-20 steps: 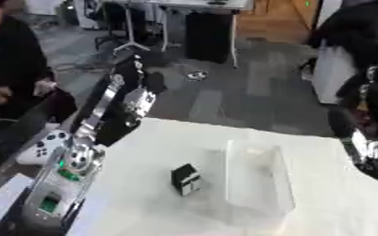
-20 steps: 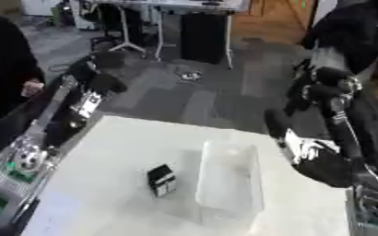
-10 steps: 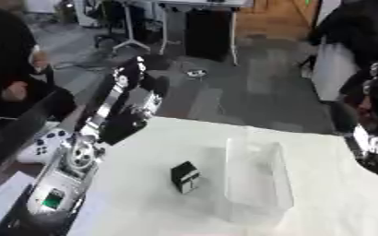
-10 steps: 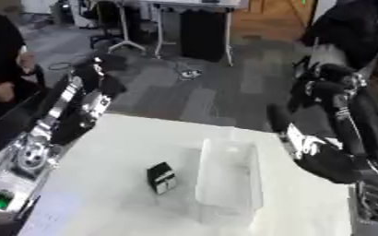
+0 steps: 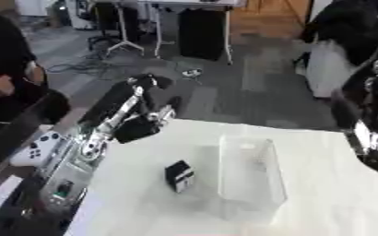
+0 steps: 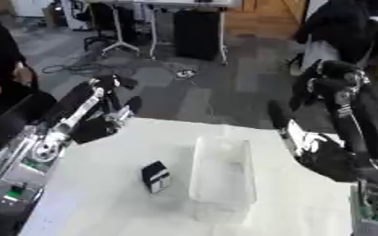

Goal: Pick up objects on the table and place them in the box.

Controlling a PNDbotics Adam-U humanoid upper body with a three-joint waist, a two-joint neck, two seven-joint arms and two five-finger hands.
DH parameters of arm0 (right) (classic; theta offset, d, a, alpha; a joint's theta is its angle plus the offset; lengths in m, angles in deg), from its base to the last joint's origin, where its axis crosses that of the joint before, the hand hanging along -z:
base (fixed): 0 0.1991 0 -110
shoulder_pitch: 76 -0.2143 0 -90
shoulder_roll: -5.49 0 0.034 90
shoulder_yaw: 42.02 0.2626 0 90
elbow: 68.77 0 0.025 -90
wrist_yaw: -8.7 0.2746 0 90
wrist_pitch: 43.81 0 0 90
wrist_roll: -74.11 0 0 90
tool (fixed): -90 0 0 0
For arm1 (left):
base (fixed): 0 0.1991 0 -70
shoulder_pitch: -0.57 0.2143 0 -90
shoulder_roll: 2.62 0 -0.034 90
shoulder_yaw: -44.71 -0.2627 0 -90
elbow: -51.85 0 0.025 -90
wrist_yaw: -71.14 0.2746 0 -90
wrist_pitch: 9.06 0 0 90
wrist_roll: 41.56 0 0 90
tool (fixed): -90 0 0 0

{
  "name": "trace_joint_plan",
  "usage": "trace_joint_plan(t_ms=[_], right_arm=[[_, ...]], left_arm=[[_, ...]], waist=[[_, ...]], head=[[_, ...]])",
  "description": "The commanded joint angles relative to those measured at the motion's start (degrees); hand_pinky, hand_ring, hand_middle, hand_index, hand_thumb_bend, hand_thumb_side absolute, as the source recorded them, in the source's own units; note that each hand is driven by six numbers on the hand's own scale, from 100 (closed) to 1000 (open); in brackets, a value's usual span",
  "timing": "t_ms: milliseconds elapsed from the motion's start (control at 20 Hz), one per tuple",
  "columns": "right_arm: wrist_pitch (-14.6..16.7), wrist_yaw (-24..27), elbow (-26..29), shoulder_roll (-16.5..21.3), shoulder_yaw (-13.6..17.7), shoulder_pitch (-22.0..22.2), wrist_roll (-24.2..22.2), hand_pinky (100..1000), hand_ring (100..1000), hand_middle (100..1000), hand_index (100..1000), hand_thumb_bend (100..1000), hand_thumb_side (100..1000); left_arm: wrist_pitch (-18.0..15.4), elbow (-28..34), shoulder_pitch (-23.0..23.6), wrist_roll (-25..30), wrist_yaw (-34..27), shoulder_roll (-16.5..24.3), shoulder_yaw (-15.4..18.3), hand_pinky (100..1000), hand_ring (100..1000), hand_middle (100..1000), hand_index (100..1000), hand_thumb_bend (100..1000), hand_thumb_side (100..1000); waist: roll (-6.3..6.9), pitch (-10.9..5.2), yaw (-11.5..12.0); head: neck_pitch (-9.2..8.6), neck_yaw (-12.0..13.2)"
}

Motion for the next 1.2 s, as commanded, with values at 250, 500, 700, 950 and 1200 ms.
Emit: trace_joint_plan(t_ms=[250,500,700,950,1200], right_arm=[[-0.02,-0.17,1.34,-0.59,-0.36,-0.54,-0.84,100,380,476,410,388,1000],[-0.02,-0.13,1.34,-0.60,-0.44,-0.53,-1.18,100,381,476,409,387,1000],[0.09,0.07,1.22,-0.59,-0.47,-0.57,-1.42,100,381,476,406,396,1000],[0.23,0.50,1.01,-0.50,-0.46,-0.64,-1.69,100,381,476,404,394,1000],[0.42,0.89,0.92,-0.50,-0.52,-0.68,-1.99,100,381,477,402,393,1000]], left_arm=[[-3.97,-1.99,-2.94,13.25,12.51,2.04,-1.32,531,583,698,853,373,1000],[-7.24,-2.38,-3.33,18.57,16.43,1.93,-2.06,620,739,824,864,409,1000],[-8.75,-2.91,-3.19,23.53,21.07,1.72,-2.37,354,566,771,859,389,1000],[-11.69,-3.48,-3.02,31.37,23.98,1.29,-2.71,266,530,707,803,407,1000],[-13.47,-3.66,-2.95,35.99,24.36,1.13,-2.54,171,448,627,723,453,1000]], waist=[[0.34,-0.75,-0.45],[0.37,-0.75,-0.52],[0.33,-0.72,-0.56],[0.29,-0.68,-0.50],[0.27,-0.65,-0.52]], head=[[-0.62,0.68],[-0.64,0.53],[-1.05,0.20],[-0.87,0.10],[-0.59,0.07]])
